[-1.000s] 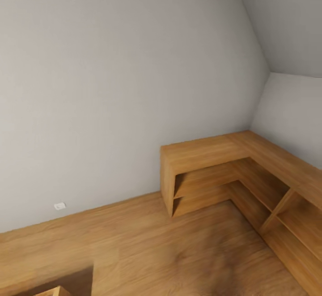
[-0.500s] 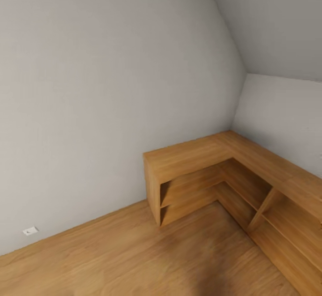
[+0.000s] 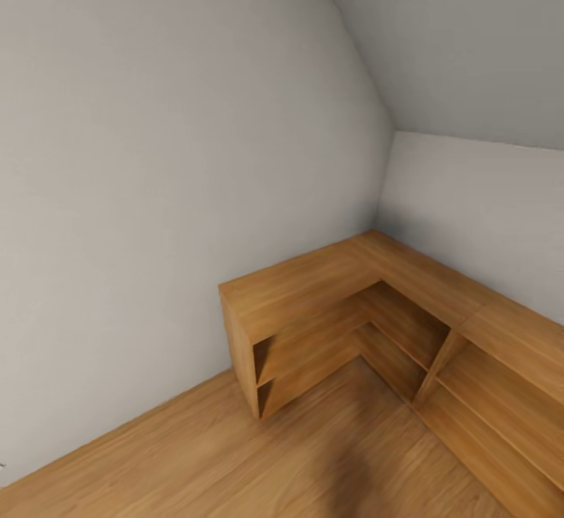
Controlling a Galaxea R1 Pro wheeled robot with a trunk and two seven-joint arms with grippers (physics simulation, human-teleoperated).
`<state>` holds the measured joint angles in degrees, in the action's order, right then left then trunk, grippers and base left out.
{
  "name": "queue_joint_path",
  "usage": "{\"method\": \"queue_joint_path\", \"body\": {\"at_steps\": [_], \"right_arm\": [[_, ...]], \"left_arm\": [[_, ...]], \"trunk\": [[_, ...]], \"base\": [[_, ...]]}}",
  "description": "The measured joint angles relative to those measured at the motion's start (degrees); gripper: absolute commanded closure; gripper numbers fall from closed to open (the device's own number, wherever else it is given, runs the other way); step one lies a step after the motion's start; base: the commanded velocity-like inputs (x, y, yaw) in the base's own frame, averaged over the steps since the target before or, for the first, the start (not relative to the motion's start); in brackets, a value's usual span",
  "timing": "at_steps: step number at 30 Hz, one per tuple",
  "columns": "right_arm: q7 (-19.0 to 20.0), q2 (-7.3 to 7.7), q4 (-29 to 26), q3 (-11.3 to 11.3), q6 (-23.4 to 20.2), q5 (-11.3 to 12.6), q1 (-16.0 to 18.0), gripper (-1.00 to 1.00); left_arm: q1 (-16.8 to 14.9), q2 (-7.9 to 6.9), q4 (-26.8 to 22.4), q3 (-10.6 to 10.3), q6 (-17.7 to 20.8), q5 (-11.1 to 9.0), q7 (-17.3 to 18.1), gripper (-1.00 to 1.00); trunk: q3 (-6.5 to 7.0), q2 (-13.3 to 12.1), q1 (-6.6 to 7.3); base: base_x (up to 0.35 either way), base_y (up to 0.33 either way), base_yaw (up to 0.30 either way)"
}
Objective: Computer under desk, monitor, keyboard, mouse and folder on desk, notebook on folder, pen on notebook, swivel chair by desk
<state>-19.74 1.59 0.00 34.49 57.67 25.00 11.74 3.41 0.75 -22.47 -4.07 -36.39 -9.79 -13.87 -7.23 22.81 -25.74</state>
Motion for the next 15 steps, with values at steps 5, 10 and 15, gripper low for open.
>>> {"method": "queue_joint_path", "body": {"at_steps": [5, 10, 15], "right_arm": [[0.0, 0.01, 0.0, 0.0, 0.0, 0.0, 0.0, -1.00], [0.0, 0.02, 0.0, 0.0, 0.0, 0.0, 0.0, -1.00], [0.0, 0.04, 0.0, 0.0, 0.0, 0.0, 0.0, -1.00]], "left_arm": [[0.0, 0.00, 0.0, 0.0, 0.0, 0.0, 0.0, -1.00], [0.0, 0.00, 0.0, 0.0, -0.1, 0.0, 0.0, -1.00], [0.0, 0.00, 0.0, 0.0, -0.1, 0.0, 0.0, -1.00]], "trunk": [[0.15, 0.0, -0.01], [0.30, 0.0, -0.01], [0.45, 0.0, -0.01]], "base": [[0.039, 0.000, -0.248], [0.006, 0.000, -0.248], [0.002, 0.000, -0.248]]}}
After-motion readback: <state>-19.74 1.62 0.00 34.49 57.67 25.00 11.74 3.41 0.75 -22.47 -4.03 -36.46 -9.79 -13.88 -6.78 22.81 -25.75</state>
